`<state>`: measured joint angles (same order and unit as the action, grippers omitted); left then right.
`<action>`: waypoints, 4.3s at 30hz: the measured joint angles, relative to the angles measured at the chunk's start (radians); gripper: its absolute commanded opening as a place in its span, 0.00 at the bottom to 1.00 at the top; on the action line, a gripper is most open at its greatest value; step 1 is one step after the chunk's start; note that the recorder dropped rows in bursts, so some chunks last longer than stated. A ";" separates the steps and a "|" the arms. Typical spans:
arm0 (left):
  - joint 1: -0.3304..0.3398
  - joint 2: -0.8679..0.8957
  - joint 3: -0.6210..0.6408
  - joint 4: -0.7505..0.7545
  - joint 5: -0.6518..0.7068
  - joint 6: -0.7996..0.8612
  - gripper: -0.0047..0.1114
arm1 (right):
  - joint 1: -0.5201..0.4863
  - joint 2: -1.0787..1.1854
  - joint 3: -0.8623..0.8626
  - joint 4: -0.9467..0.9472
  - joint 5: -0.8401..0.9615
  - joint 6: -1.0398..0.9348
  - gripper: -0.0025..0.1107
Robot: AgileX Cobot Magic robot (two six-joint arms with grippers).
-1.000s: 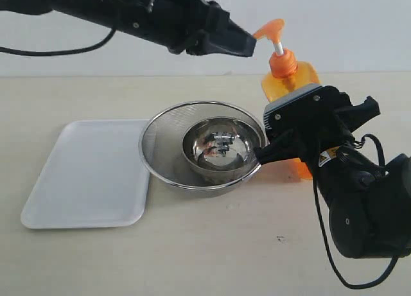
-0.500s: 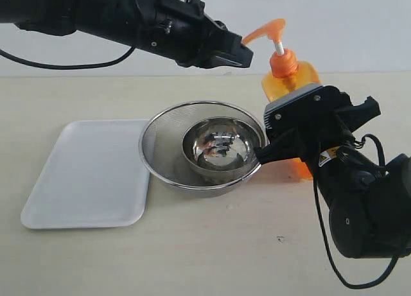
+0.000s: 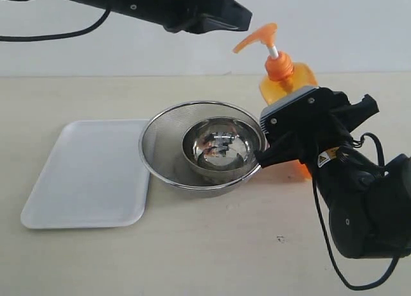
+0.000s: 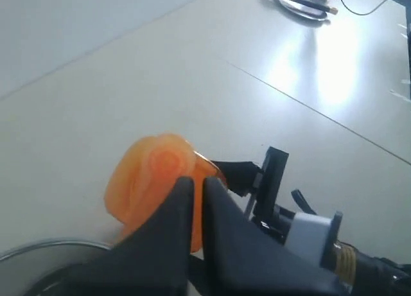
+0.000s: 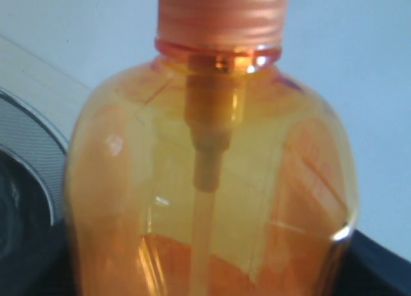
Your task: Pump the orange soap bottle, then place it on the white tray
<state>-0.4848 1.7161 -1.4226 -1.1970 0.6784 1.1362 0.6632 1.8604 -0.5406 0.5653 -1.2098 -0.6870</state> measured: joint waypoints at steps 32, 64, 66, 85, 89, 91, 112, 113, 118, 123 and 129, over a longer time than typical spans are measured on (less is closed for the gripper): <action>0.000 0.079 0.000 -0.079 -0.099 0.057 0.08 | 0.000 0.000 0.000 -0.011 0.012 -0.064 0.02; 0.000 0.138 -0.047 -0.183 -0.034 0.113 0.08 | 0.000 0.000 0.000 -0.019 0.014 -0.056 0.02; 0.000 0.145 -0.050 -0.188 -0.031 0.113 0.08 | 0.000 0.000 0.000 -0.016 0.014 -0.056 0.02; 0.006 0.180 -0.060 -0.193 -0.025 0.113 0.08 | -0.005 0.000 0.002 -0.010 0.014 -0.061 0.02; 0.006 0.197 -0.065 -0.216 -0.020 0.113 0.08 | -0.008 0.000 0.003 -0.006 0.014 -0.061 0.02; 0.006 0.204 -0.065 -0.217 -0.020 0.113 0.08 | -0.012 0.000 0.004 -0.004 0.014 -0.063 0.02; 0.008 0.136 -0.062 -0.159 -0.014 0.113 0.08 | -0.010 0.000 0.012 -0.078 0.014 -0.036 0.02; 0.008 0.125 -0.062 -0.157 -0.013 0.113 0.08 | -0.008 0.000 0.012 -0.084 0.014 -0.034 0.02; 0.008 0.079 -0.062 -0.127 -0.012 0.105 0.08 | -0.006 0.000 0.012 -0.094 0.014 -0.034 0.02; 0.012 0.072 -0.062 -0.046 -0.012 0.059 0.08 | -0.006 0.000 0.012 -0.094 0.014 -0.031 0.02; 0.014 0.074 -0.062 -0.019 -0.012 0.043 0.08 | -0.006 0.000 0.012 -0.094 0.014 -0.031 0.02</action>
<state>-0.4708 1.7899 -1.4841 -1.2155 0.6668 1.1788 0.6575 1.8604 -0.5289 0.4716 -1.1955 -0.7180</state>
